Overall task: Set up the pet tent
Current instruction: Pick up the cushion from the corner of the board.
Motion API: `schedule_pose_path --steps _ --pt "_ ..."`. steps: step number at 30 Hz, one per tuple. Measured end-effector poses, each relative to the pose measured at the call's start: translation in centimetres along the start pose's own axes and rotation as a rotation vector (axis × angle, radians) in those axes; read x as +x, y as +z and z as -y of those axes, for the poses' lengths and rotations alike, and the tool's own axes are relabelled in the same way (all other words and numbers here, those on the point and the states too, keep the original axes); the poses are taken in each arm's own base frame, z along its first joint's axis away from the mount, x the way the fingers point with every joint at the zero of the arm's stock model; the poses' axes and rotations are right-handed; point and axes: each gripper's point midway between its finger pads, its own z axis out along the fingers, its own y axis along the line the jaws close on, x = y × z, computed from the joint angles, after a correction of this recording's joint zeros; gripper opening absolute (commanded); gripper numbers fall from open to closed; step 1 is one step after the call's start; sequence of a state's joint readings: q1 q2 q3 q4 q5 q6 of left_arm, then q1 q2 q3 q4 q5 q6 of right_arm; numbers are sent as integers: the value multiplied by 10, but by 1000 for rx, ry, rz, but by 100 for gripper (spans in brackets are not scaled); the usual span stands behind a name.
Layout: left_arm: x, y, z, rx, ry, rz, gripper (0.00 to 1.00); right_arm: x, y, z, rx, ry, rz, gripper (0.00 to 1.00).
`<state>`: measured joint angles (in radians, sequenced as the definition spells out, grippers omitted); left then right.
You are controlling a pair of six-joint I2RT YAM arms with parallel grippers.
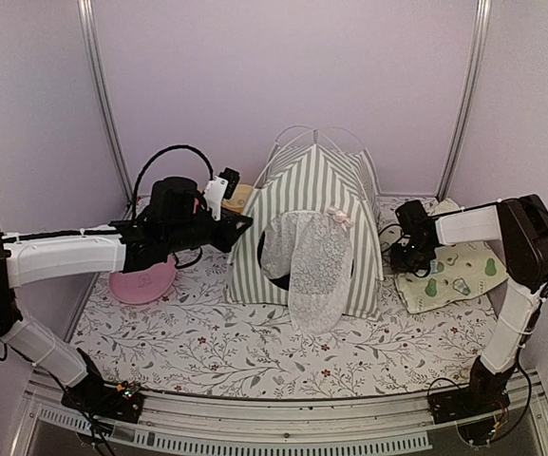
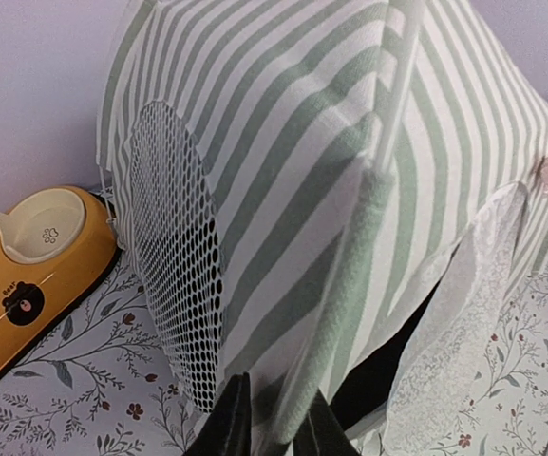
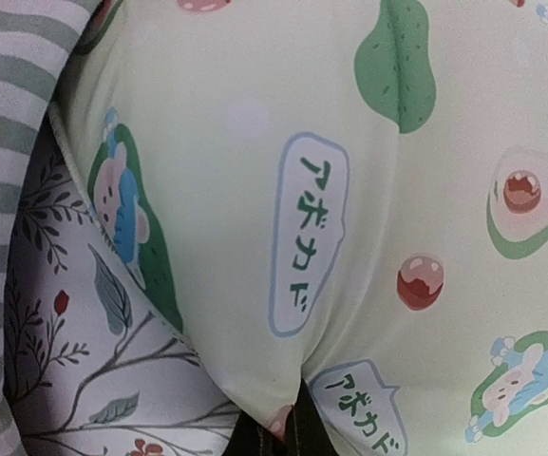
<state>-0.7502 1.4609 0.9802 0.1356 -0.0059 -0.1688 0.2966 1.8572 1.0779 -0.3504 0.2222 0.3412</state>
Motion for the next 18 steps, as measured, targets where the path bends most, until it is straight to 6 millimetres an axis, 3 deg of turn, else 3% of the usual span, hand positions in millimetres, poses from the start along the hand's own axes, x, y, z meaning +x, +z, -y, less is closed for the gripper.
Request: schedule_pose_path --steps 4,8,16,18 --pt "0 0 1 4 -3 -1 12 4 -13 11 -33 42 -3 0" --pt "1 1 3 16 -3 -4 9 -10 -47 17 -75 97 58 0" --pt "2 3 4 24 -10 -5 0 -62 -153 29 -179 209 344 0" --pt "3 4 5 27 -10 -7 0 -68 -171 31 -193 223 387 0"
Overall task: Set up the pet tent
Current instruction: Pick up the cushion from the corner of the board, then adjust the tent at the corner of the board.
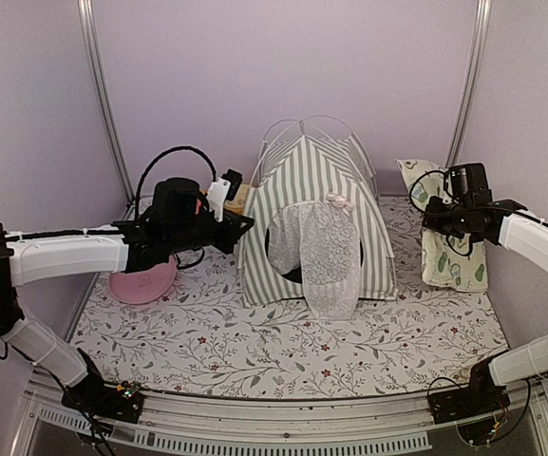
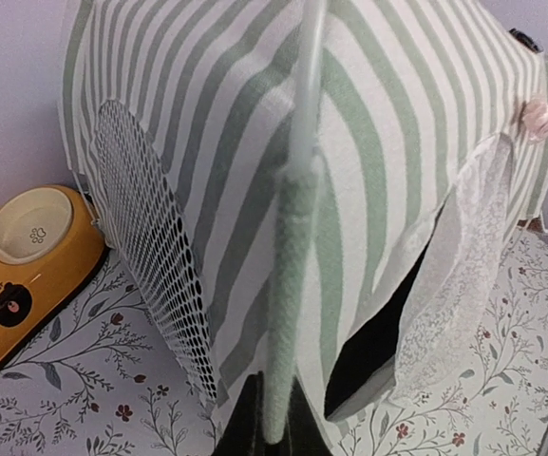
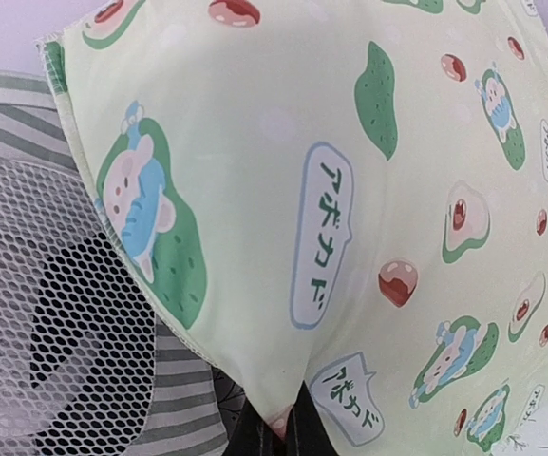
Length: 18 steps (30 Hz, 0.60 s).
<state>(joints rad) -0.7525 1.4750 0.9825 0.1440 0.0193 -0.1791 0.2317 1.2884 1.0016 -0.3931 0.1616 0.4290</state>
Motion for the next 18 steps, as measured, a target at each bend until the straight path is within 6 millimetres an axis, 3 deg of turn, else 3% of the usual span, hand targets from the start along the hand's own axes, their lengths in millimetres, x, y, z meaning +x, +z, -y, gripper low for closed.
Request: schedule_pose_path --steps 9,13,18 --pt "-1 3 2 6 0 0 0 -21 -28 -7 -32 9 35 0" --pt "-1 6 5 12 0 1 0 -49 -64 -26 -105 3 113 0" --pt "-5 12 9 18 0 4 4 -85 -126 -69 -255 -39 240 0"
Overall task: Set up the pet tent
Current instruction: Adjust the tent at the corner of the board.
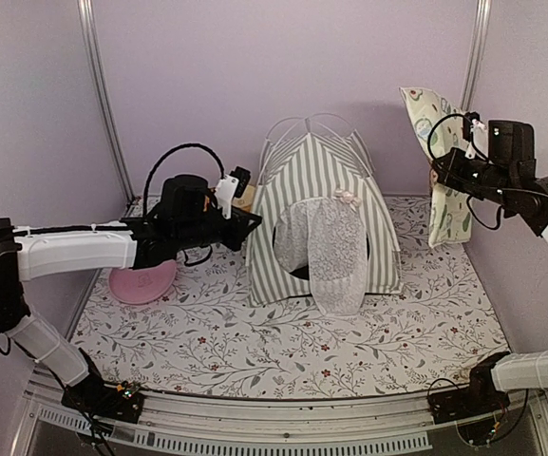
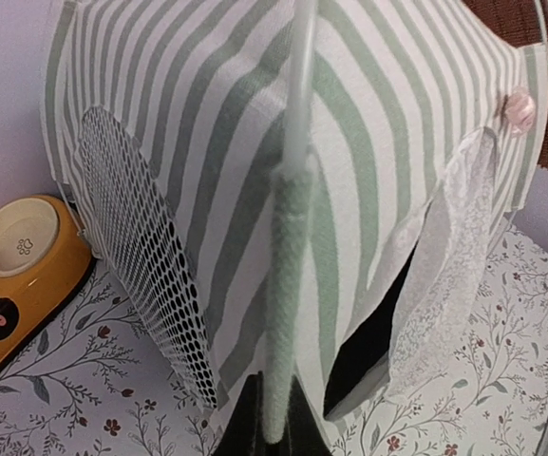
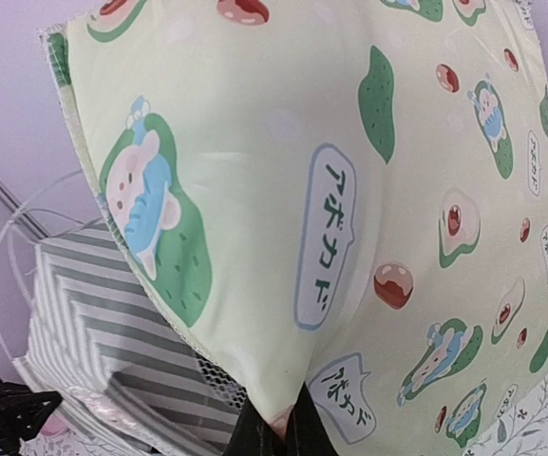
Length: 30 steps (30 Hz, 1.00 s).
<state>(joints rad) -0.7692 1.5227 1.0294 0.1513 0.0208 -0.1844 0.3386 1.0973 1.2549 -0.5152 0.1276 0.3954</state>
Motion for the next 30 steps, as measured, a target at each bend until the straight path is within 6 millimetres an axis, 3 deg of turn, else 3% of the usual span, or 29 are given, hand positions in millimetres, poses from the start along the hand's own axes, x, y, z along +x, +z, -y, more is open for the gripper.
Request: schedule_pose_path --steps 7,13,18,22,24,27,30 --pt "-18 7 2 -6 8 21 0 -37 -56 -58 -222 -66 108 0" --pt "-25 19 7 18 67 12 0 -47 -102 -100 -463 -152 171 0" --pt "-22 39 15 62 139 -21 0 -61 -153 -128 -681 -233 274 0" --pt "-26 59 16 74 158 -26 0 -61 -183 -148 -846 -300 311 0" --pt "-28 68 16 76 161 -29 10 -56 -192 -157 -922 -330 305 0" --pt "-31 77 15 72 156 -28 39 -46 -199 -166 -1005 -361 274 0" --pt "-33 76 12 56 136 -16 54 -38 -201 -170 -1055 -379 246 0"
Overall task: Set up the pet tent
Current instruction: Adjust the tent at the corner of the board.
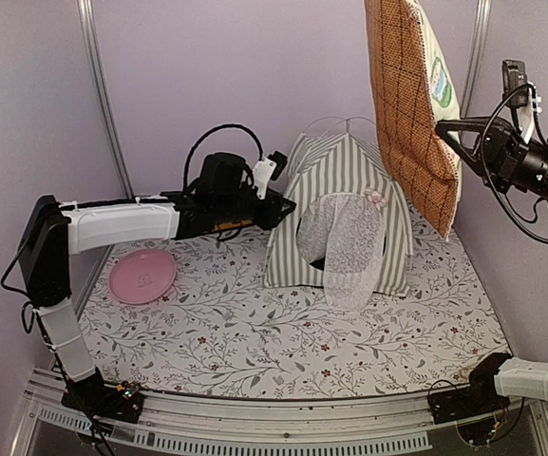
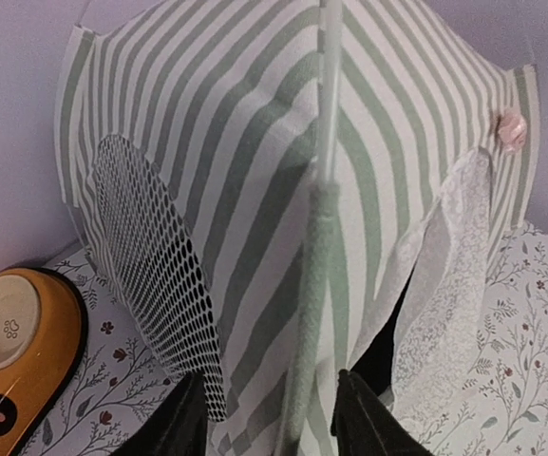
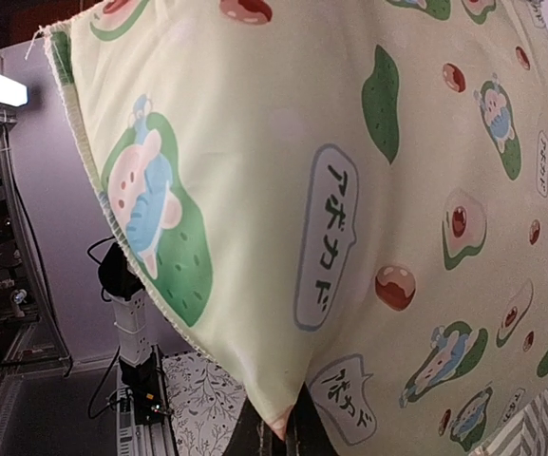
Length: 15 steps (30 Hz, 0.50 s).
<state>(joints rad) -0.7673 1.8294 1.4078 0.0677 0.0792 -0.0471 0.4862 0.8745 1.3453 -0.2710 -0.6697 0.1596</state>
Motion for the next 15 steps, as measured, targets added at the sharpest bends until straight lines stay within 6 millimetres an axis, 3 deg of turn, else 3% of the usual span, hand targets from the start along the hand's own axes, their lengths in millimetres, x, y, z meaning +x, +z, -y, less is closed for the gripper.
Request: schedule_pose_path --steps 4,7,15 --pt "3 -20 -4 -34 -31 18 64 14 4 -4 -49 11 -31 0" --pt "-8 -43 -6 -50 -51 59 68 24 8 -6 -93 22 -57 0" --pt "-75 -130 -3 -41 -110 301 73 43 23 -10 -176 42 -108 0"
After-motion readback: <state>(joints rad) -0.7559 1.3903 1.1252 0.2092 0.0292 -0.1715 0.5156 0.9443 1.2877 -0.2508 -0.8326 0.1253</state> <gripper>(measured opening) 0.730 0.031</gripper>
